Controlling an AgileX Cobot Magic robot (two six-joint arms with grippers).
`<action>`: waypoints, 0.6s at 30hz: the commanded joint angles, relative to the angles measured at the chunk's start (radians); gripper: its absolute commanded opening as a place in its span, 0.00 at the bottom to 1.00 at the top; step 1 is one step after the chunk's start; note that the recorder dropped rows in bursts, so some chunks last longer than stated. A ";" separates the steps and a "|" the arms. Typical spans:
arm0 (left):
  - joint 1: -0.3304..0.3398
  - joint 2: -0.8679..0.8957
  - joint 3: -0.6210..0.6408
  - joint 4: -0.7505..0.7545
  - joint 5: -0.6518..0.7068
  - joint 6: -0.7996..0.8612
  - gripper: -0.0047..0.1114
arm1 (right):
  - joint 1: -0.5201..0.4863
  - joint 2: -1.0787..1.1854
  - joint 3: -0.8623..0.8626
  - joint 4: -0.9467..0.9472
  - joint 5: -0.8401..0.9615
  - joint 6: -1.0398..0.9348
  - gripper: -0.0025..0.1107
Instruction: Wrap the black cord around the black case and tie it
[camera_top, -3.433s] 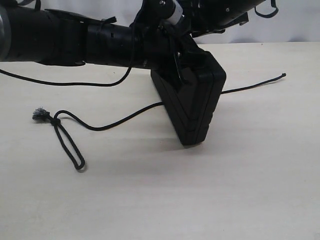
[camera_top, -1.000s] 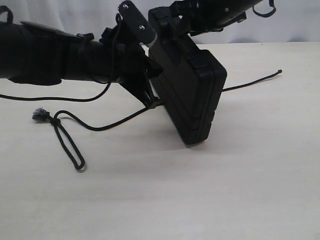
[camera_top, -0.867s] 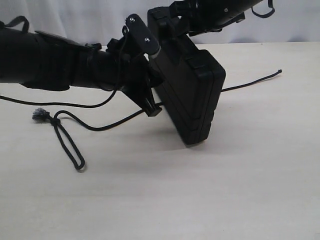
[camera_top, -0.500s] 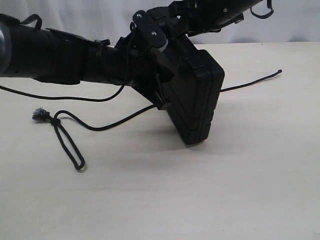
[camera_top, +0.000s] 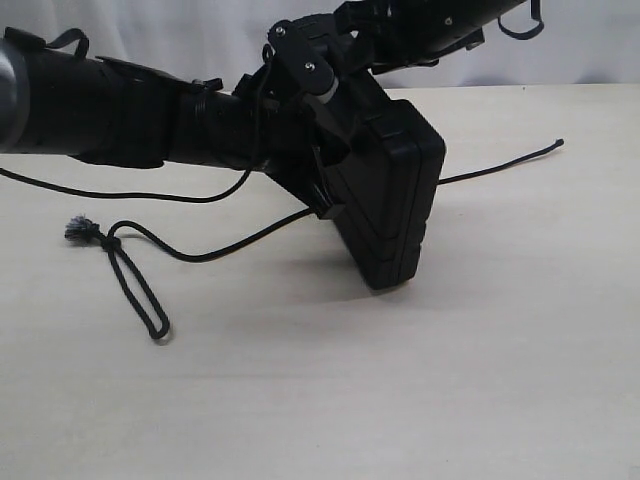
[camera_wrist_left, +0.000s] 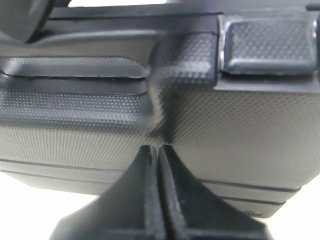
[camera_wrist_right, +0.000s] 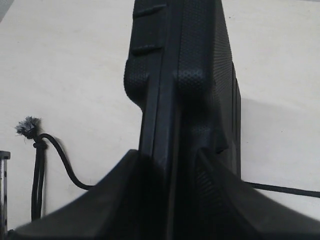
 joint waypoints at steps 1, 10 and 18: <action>0.000 0.005 -0.002 -0.007 0.010 0.032 0.04 | -0.001 0.006 0.013 -0.014 0.040 -0.052 0.32; 0.000 0.009 -0.002 -0.007 0.010 0.032 0.04 | -0.001 -0.010 0.013 0.051 0.013 -0.091 0.32; 0.000 0.009 -0.002 -0.007 0.010 0.032 0.04 | -0.001 -0.003 0.013 0.067 0.004 -0.133 0.32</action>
